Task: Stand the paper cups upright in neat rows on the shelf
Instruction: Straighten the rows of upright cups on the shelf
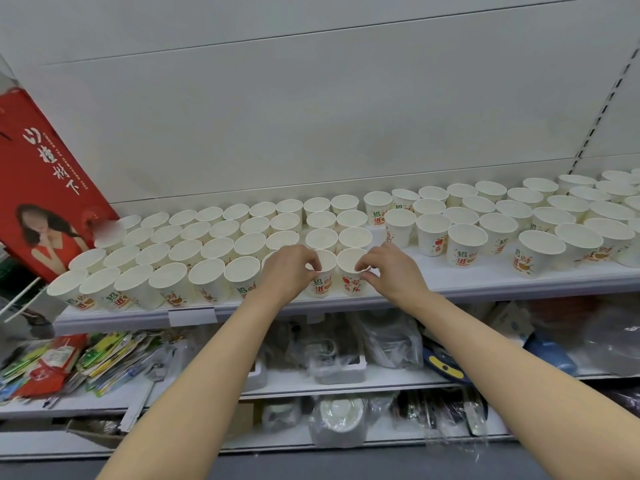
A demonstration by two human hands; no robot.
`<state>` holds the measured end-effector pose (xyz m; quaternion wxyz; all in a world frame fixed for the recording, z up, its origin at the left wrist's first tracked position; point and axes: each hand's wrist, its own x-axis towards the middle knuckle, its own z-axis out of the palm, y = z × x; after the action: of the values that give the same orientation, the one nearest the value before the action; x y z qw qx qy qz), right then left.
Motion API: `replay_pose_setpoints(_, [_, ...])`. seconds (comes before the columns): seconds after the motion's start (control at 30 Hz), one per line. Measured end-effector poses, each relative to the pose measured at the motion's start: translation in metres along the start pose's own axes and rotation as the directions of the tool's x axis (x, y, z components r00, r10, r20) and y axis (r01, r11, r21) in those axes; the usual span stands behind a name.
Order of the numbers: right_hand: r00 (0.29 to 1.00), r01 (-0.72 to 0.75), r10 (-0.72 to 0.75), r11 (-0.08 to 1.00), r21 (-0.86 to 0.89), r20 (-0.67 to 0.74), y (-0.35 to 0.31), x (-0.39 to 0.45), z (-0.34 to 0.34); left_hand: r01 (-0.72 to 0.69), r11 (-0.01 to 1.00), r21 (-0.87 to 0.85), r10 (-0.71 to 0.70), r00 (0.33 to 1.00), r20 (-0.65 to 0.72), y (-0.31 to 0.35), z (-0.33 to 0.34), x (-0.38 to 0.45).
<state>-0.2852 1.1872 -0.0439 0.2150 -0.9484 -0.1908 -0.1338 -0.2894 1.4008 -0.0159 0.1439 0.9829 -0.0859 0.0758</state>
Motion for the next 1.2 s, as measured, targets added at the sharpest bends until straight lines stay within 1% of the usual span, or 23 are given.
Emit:
replay_pose_setpoints(0.2, [1.0,-0.015,0.015,1.0,-0.008,0.012,0.0,0.0,0.002,0.0,1.0,0.005,0.0,1.0,0.011,-0.005,0.001,-0.003])
replay_pose_setpoints(0.4, [1.0,-0.028,0.028,1.0,-0.013,0.014,-0.002,0.001,0.004,0.016,0.998,-0.054,-0.015,1.0,0.017,-0.009,0.001,-0.006])
replay_pose_setpoints(0.63, [0.999,-0.031,0.029,0.998,-0.047,-0.029,-0.002,-0.002,0.0,-0.008,0.998,-0.068,0.009,1.0,0.013,-0.001,0.004,-0.008])
replay_pose_setpoints(0.77, [0.996,-0.017,0.017,1.0,0.001,-0.089,0.002,-0.011,-0.002,-0.009,0.996,-0.084,0.005,0.999,-0.047,-0.002,0.002,-0.007])
replay_pose_setpoints(0.87, [0.987,-0.025,0.024,1.0,-0.004,-0.16,0.016,-0.022,-0.009,-0.033,0.995,-0.092,0.024,0.995,-0.097,0.005,-0.001,-0.001])
replay_pose_setpoints(1.03, [0.966,-0.108,0.101,0.994,-0.015,-0.236,0.06,-0.034,-0.028,-0.095,0.987,-0.129,0.077,0.987,-0.14,0.031,0.002,0.024])
replay_pose_setpoints(1.13, [0.947,-0.144,0.129,0.989,-0.029,-0.295,0.09,-0.025,-0.046,-0.083,0.991,-0.1,0.069,0.988,-0.136,0.046,0.006,0.054])
replay_pose_setpoints(1.2, [0.94,-0.145,0.123,0.988,-0.046,-0.318,0.109,-0.011,-0.059,-0.06,0.995,-0.081,0.049,0.99,-0.129,0.057,0.008,0.079])
